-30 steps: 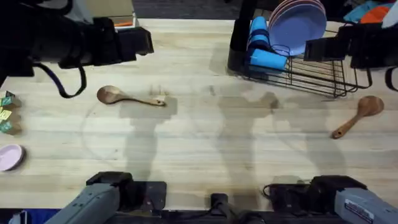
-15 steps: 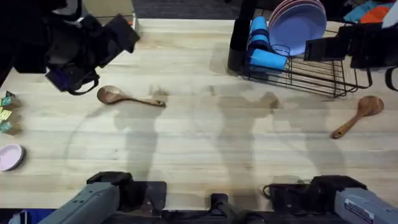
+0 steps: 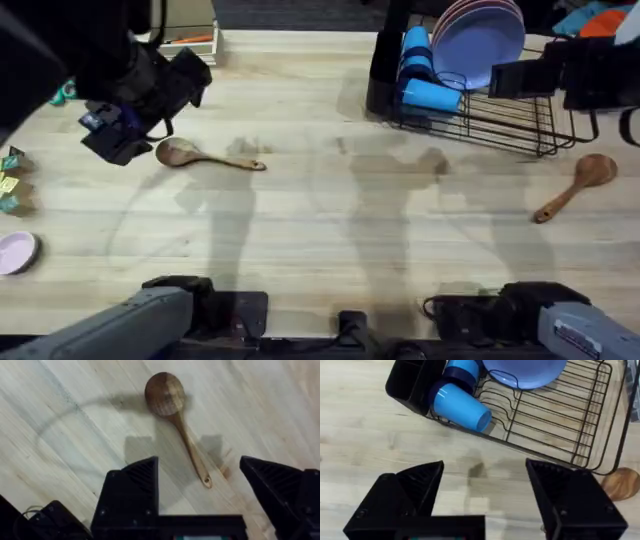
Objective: Pick up the spoon on the table one by one and put them onto the rack
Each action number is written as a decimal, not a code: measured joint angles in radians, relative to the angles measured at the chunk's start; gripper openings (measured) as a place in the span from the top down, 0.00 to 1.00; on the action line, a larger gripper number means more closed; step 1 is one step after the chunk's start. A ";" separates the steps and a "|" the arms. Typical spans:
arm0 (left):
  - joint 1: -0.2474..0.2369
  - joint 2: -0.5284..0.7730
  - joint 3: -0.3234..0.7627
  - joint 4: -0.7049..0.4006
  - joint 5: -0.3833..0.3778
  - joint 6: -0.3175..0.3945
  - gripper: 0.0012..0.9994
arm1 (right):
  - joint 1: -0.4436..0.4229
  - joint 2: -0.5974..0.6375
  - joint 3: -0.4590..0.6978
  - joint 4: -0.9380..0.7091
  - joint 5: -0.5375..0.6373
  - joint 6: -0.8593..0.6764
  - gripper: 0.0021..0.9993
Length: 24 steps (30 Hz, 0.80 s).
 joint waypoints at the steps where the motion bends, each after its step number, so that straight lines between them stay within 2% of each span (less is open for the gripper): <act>1: 0.000 0.015 0.000 0.000 -0.001 -0.007 0.01 | 0.000 0.000 0.000 0.000 0.000 0.000 0.01; 12: 0.000 0.126 0.000 0.013 -0.007 -0.054 0.01 | 0.000 0.000 0.000 0.000 0.000 0.000 0.01; 17: 0.000 0.157 -0.008 0.084 -0.006 -0.059 0.01 | 0.000 0.000 0.000 0.000 0.000 0.000 0.01; 22: 0.000 0.160 -0.090 0.171 0.000 -0.059 0.01 | 0.000 0.000 0.000 0.000 0.000 0.000 0.01; 24: 0.000 0.173 -0.155 0.233 0.002 -0.059 0.01 | 0.000 0.000 0.000 0.000 0.000 0.000 0.01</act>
